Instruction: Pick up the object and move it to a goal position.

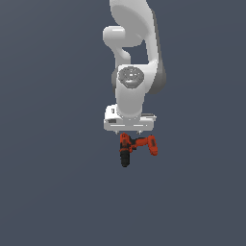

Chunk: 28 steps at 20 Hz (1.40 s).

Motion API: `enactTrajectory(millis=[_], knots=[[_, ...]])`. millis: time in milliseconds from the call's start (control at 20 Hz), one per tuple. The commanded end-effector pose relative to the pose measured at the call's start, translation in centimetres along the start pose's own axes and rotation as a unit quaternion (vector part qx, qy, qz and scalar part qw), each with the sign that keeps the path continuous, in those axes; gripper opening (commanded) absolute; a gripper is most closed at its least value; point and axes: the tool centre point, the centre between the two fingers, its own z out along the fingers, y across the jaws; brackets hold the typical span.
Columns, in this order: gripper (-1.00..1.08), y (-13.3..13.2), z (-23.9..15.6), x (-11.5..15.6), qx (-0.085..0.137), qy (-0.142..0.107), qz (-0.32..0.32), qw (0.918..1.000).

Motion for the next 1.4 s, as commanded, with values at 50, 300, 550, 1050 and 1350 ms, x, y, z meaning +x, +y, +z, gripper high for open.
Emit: enactTrajectory(millis=[50, 300, 550, 1050, 1350], knots=[[0.68, 0.0, 0.0, 0.0, 0.0, 0.0, 0.0, 1.0], [0.68, -0.2, 0.3, 0.0, 0.002, -0.007, 0.008, 0.9999], [0.68, -0.2, 0.5, 0.1, 0.001, -0.007, 0.007, 1.0], [0.68, 0.2, 2.7, 3.1, -0.009, -0.002, -0.002, 1.0], [0.68, 0.6, 5.4, 5.8, -0.02, 0.002, -0.012, 0.9997]])
